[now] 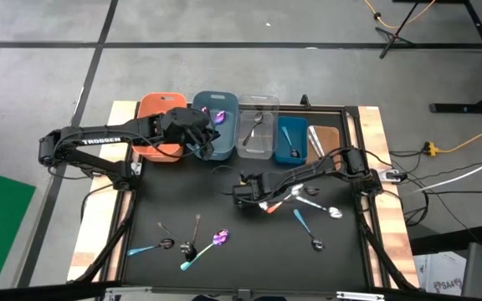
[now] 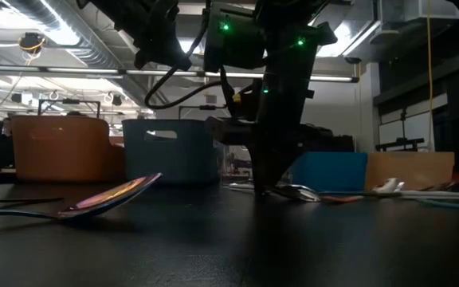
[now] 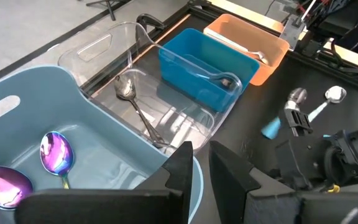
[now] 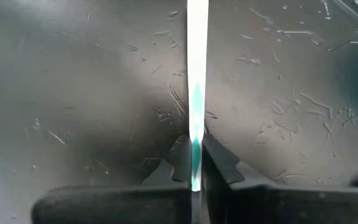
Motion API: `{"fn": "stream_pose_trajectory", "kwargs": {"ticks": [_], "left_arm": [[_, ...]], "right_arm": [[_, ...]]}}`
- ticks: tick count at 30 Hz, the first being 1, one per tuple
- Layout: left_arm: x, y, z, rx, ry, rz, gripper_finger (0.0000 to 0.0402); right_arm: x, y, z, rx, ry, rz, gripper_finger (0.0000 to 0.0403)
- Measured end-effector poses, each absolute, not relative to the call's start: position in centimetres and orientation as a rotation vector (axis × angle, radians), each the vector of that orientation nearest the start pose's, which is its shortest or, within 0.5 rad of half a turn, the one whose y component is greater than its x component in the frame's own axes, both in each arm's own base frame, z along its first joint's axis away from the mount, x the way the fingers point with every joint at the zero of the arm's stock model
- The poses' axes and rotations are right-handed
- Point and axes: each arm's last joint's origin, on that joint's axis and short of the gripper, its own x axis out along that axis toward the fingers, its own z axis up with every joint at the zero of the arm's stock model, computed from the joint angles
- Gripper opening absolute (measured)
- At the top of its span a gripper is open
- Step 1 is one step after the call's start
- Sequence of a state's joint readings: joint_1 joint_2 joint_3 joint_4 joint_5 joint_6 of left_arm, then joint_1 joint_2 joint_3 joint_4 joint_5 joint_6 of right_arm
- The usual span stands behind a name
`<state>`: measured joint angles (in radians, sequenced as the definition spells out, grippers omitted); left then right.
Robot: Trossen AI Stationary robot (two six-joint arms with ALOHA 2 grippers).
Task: Sort silverware by color (type)
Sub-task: Put the white and blue spoon into the right orange bin
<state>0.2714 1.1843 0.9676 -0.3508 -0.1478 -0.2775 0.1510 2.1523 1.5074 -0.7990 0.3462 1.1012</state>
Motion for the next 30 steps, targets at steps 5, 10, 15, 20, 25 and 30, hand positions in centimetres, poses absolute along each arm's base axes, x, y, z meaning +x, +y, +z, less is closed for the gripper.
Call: {"fn": "stream_pose_trajectory", "kwargs": {"ticks": [5,10,15,20,25,30], "left_arm": [[24.3,7.2,30.2,-0.301,0.511,0.485,0.0047],[24.3,7.2,30.2,-0.301,0.511,0.485,0.0047],[24.3,7.2,30.2,-0.301,0.511,0.485,0.0047],[24.3,7.2,30.2,-0.300,0.511,0.485,0.0047],[24.3,7.2,30.2,-0.300,0.511,0.485,0.0047],[24.3,7.2,30.2,-0.300,0.511,0.486,0.0047]], "right_arm": [[40.6,5.2,13.0,0.540,1.119,-0.879,0.0003],[40.5,5.1,13.5,0.524,1.117,-0.859,0.0002],[40.2,5.0,14.4,0.492,1.131,-0.829,0.0001],[39.9,5.0,16.3,0.480,1.117,-0.775,0.0001],[39.5,5.0,18.4,0.487,1.102,-0.713,0.0001],[38.6,4.9,20.5,0.487,1.106,-0.679,0.0001]]}}
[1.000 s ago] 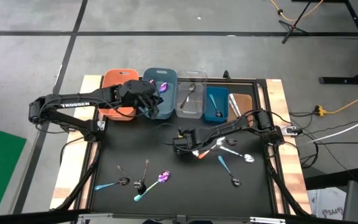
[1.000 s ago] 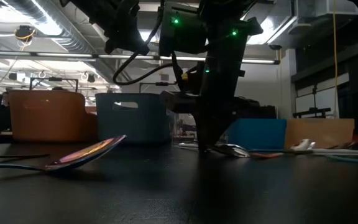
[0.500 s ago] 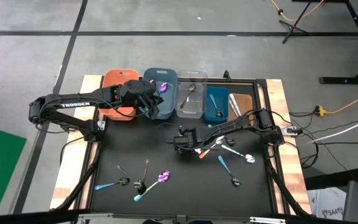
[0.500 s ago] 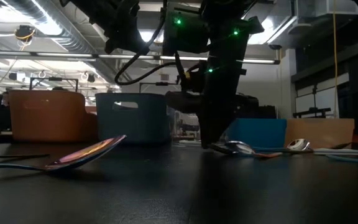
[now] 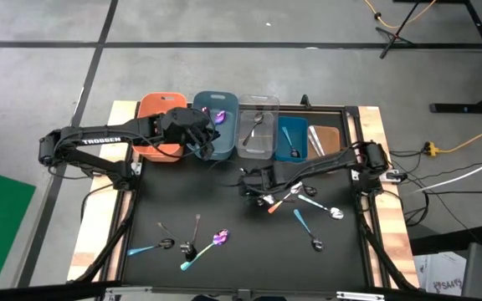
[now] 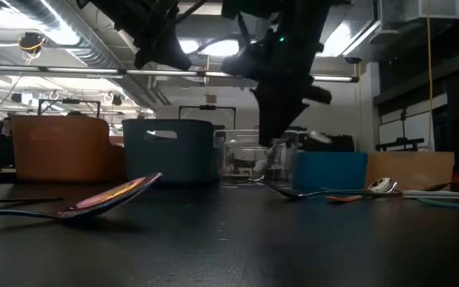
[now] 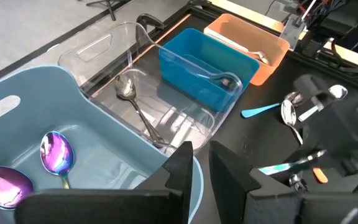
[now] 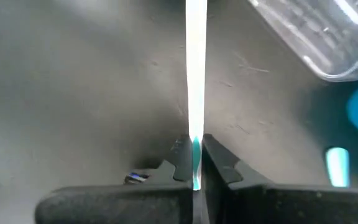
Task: Sort silverware by color (type)
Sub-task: Put the white and blue spoon into the right orange bin
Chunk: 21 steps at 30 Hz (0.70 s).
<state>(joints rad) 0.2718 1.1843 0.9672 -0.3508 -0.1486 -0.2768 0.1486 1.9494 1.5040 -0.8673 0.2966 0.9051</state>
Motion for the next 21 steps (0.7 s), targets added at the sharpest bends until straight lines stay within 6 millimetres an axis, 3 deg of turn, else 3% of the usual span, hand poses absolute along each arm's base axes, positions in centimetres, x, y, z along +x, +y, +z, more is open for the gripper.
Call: {"fn": "stream_pose_trajectory", "kwargs": {"ticks": [21], "left_arm": [[24.3,7.2,30.2,-0.301,0.511,0.486,0.0047]], "right_arm": [[31.8,3.4,29.8,0.353,0.994,-0.792,0.0001]]}}
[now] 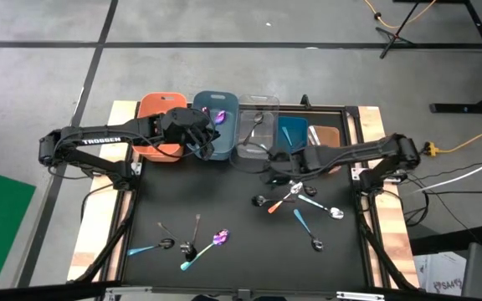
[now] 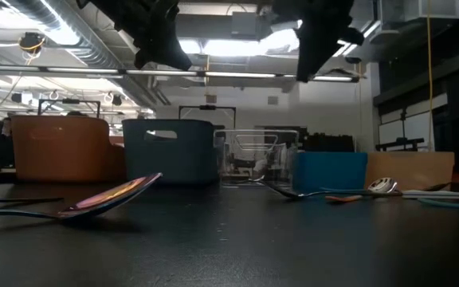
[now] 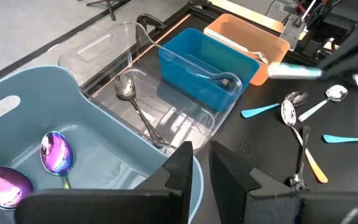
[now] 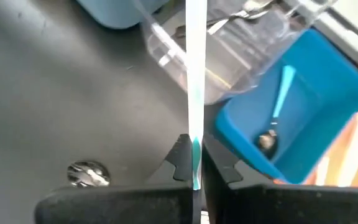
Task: Sort silverware by color (type)
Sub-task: Put the white and blue spoon into the right orange bin
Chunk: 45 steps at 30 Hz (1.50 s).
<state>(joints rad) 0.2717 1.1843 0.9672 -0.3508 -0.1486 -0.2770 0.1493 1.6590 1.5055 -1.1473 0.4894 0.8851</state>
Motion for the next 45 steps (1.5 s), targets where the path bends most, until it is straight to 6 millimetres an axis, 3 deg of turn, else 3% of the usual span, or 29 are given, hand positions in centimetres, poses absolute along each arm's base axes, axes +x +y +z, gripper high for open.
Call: {"fn": "stream_pose_trajectory", "kwargs": {"ticks": [19,24,30,35,41,45], "left_arm": [[24.3,7.2,30.2,-0.301,0.511,0.486,0.0047],[24.3,7.2,30.2,-0.301,0.511,0.486,0.0047],[24.3,7.2,30.2,-0.301,0.511,0.486,0.0047],[24.3,7.2,30.2,-0.301,0.511,0.486,0.0047],[24.3,7.2,30.2,-0.301,0.511,0.486,0.0047],[24.3,7.2,30.2,-0.301,0.511,0.486,0.0047]], "right_arm": [[24.1,1.9,34.9,0.292,0.957,-1.001,0.0001],[22.9,1.5,35.7,0.280,0.938,-1.020,0.0001],[21.9,-0.6,36.3,0.280,0.925,-1.114,0.0001],[21.3,-2.7,35.0,0.285,0.968,-1.201,0.0001],[20.3,-4.7,31.5,0.320,1.025,-1.284,0.0001],[20.1,-5.9,29.0,0.334,1.047,-1.217,0.0001]]}}
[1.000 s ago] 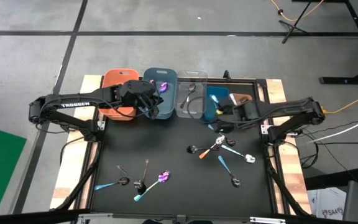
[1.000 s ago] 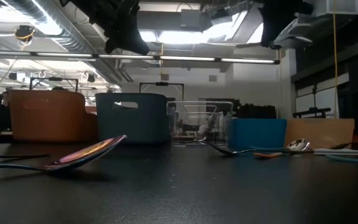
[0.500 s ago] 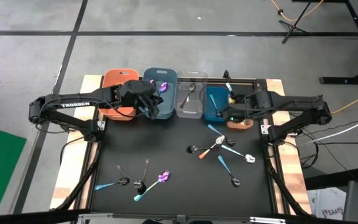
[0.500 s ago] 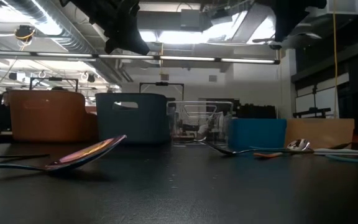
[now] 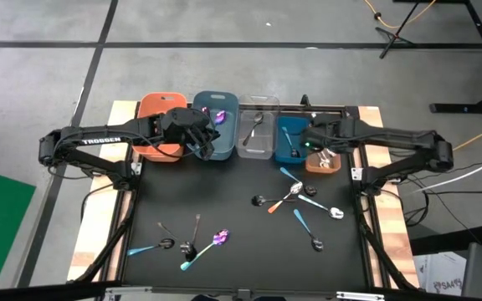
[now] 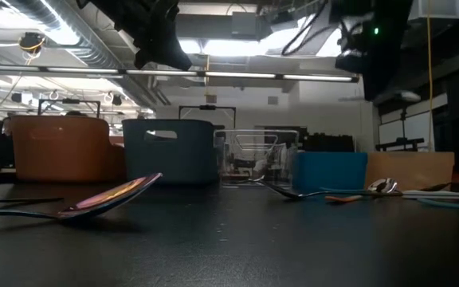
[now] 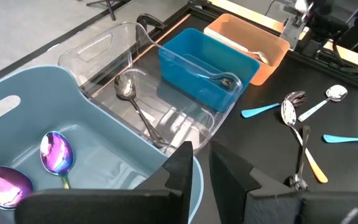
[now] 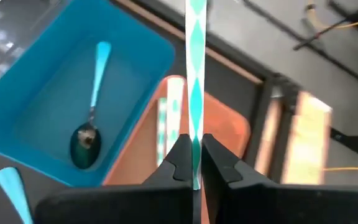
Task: Sort silverware by color (type)
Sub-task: Put the white and blue spoon into the right orange bin
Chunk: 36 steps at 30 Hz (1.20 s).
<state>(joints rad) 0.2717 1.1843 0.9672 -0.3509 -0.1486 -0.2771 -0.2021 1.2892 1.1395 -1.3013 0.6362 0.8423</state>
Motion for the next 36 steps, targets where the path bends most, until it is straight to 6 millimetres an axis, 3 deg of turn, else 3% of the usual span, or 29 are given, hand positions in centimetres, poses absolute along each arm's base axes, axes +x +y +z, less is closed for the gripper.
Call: {"fn": "stream_pose_trajectory", "kwargs": {"ticks": [7,17,28,36], "left_arm": [[24.3,7.2,30.2,-0.301,0.511,0.485,0.0047],[24.3,7.2,30.2,-0.301,0.511,0.485,0.0047],[24.3,7.2,30.2,-0.301,0.511,0.485,0.0047],[24.3,7.2,30.2,-0.301,0.511,0.485,0.0047]], "right_arm": [[19.8,-8.0,24.6,0.389,1.056,-1.090,0.0001],[18.5,-9.6,19.8,0.435,1.062,-1.091,0.0001],[17.9,-9.2,18.0,0.438,1.081,-1.083,0.0001],[17.9,-9.1,17.9,0.461,1.093,-1.058,0.0010]]}}
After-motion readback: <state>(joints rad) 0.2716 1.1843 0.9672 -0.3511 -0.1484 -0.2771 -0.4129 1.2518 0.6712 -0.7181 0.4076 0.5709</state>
